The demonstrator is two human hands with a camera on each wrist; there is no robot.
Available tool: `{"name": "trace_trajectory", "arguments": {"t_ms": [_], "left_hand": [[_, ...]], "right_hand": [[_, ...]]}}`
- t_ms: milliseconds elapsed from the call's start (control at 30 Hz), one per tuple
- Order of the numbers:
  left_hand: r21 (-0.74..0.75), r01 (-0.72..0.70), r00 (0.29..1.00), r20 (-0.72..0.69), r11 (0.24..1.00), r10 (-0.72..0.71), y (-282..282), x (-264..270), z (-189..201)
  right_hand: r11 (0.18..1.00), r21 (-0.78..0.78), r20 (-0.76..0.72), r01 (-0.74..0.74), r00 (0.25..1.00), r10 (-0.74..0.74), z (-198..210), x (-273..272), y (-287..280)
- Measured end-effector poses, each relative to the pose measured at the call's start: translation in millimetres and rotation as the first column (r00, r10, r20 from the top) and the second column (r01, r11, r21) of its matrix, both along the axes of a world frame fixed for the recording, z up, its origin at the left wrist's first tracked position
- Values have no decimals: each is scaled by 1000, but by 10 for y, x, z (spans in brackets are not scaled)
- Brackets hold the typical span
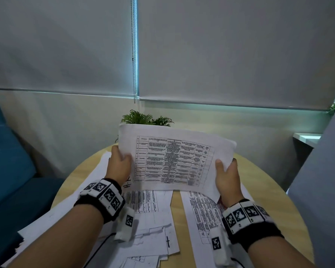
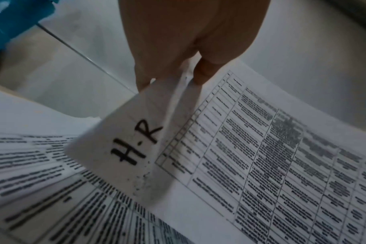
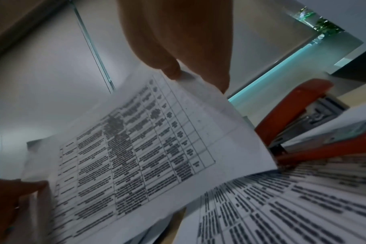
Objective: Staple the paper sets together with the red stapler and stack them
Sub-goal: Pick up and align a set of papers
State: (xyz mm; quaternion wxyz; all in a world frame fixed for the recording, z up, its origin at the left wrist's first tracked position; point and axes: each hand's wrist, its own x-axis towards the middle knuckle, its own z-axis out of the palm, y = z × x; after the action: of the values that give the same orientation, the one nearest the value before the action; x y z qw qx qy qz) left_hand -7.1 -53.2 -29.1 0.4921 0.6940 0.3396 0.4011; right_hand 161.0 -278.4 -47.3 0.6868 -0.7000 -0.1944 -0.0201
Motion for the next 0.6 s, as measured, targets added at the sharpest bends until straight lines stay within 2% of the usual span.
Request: {"name": "trace_trajectory", "arguments": {"t_ms": [100, 233, 333, 400, 500, 533, 600], "left_hand": [[-35, 9, 1000, 23, 999, -8, 13, -16, -17], [-23, 47, 994, -97, 999, -49, 42, -19, -96], [-19, 36, 993, -111, 999, -38, 101, -43, -52], [-26, 39, 990, -134, 999, -42, 217, -86, 8], [5, -5, 956, -294, 1000, 6, 370, -153, 124], [68, -51, 928, -365, 996, 73, 396, -148, 157], [343, -100, 834, -483, 934, 266, 311, -103, 266]], "right_hand": [[999, -47, 11, -6, 1000, 7, -5, 15, 8], [986, -167, -21, -26, 1000, 22, -14, 23, 31], [981, -187, -43, -48, 998, 41, 22, 54, 30], [970, -218, -87, -109, 992, 92, 46, 96, 23], [932, -221, -193, -286, 950, 246, 63, 92, -18], [914, -239, -209, -328, 936, 282, 74, 50, -32], [860, -359, -200, -362, 930, 308, 0, 5, -24]]}}
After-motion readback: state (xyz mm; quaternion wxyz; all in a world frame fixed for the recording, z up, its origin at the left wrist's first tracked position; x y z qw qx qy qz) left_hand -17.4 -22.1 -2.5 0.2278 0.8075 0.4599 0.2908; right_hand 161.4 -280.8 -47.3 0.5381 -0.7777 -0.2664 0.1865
